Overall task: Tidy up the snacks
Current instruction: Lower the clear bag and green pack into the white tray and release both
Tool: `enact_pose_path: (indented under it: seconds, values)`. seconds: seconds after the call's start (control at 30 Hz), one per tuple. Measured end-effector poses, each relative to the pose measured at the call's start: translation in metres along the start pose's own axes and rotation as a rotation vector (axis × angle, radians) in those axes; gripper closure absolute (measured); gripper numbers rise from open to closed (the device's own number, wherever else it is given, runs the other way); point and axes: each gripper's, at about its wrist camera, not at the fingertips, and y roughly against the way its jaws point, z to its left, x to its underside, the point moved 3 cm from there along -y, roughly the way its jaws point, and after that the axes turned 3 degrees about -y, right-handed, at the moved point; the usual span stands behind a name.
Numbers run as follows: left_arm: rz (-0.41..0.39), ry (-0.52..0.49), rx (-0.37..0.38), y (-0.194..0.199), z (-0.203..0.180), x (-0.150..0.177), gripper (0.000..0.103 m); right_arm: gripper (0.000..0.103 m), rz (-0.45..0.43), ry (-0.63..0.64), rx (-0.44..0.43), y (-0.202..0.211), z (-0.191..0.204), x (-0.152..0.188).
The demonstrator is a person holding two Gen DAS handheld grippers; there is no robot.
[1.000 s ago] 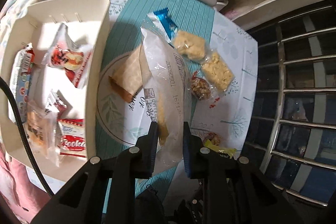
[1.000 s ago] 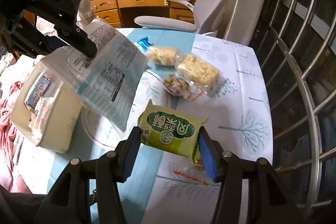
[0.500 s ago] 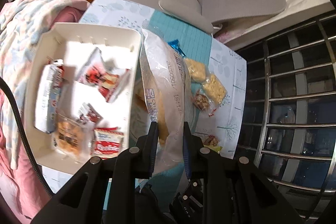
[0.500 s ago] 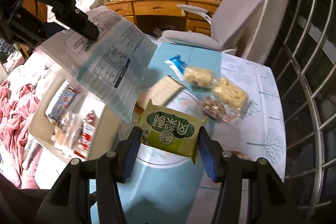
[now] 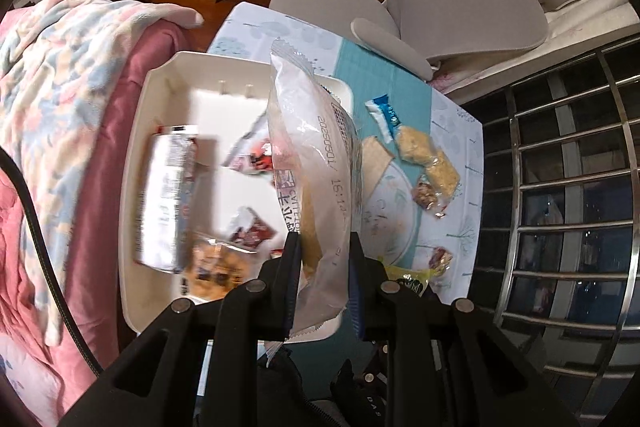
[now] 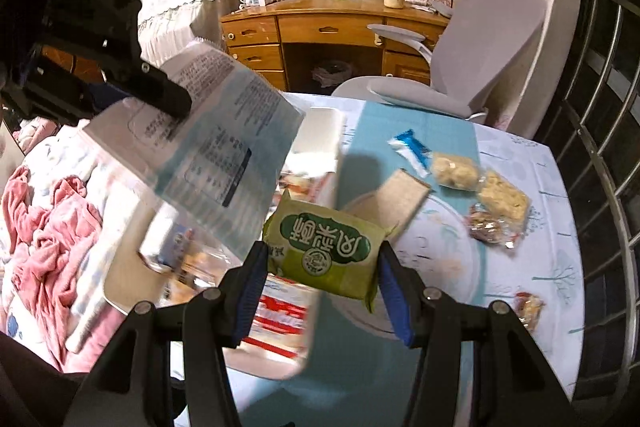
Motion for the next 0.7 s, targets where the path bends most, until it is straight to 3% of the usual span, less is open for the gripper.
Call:
enact_pose_path:
  seconds: [0.33,0.53,0.7]
  values:
    - [0.037,-0.049,-0.041,0.011,0.058,0.008,0.083,0.048,0.02,-0.052,-0.042,-0.01,0.056,0.001]
    - [0.047,-0.089,-0.025,0.016,0.066,0.014,0.081,0.045,0.034,-0.07,-0.026,-0.012,0.069,0.0]
    - [0.036,-0.118,-0.007,0.025,0.059,0.015,0.066,0.043,0.041,-0.094,-0.039,-0.009,0.072,-0.003]
